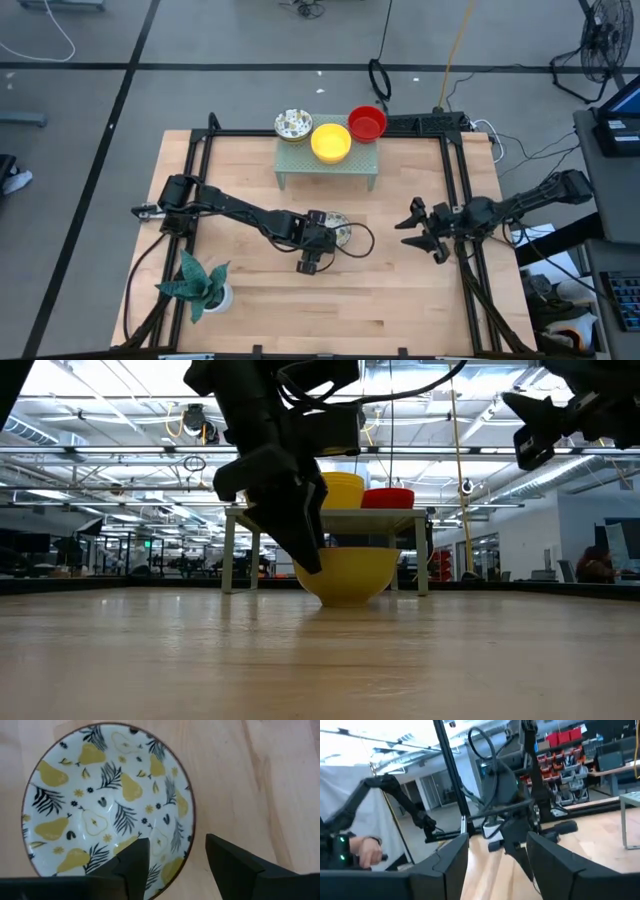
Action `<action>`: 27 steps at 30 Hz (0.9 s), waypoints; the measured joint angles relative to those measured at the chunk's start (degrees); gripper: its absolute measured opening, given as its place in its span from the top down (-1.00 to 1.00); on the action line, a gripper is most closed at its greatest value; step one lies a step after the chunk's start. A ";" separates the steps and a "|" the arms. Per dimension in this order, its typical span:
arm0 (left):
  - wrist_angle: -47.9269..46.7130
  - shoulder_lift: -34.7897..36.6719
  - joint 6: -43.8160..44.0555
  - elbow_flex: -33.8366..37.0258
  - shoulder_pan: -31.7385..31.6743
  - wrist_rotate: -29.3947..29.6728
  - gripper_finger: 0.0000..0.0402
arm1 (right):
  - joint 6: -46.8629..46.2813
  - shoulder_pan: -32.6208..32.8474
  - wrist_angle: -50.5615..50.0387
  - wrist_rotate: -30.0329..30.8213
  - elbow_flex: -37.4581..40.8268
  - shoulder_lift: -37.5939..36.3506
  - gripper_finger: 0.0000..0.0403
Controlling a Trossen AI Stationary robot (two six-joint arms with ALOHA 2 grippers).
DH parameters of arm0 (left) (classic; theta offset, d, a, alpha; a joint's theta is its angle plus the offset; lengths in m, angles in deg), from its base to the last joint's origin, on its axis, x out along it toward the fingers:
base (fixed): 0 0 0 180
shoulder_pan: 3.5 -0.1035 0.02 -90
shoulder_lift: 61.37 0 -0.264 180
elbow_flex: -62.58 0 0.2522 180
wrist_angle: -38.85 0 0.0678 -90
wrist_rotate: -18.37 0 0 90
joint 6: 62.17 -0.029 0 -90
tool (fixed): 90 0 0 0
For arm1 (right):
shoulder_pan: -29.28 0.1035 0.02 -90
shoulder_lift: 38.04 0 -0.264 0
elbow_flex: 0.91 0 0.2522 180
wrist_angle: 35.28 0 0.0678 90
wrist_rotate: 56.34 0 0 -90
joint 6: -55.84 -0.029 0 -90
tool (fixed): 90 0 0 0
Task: Pick & Place Mini bowls
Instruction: Stack the white patterned bowl on top of the other white patterned bowl on the shelf
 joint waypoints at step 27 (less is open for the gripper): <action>0.56 1.52 0.44 -1.95 -2.64 -0.32 0.94 | 1.22 -0.04 0.43 -2.91 0.23 0.32 0.06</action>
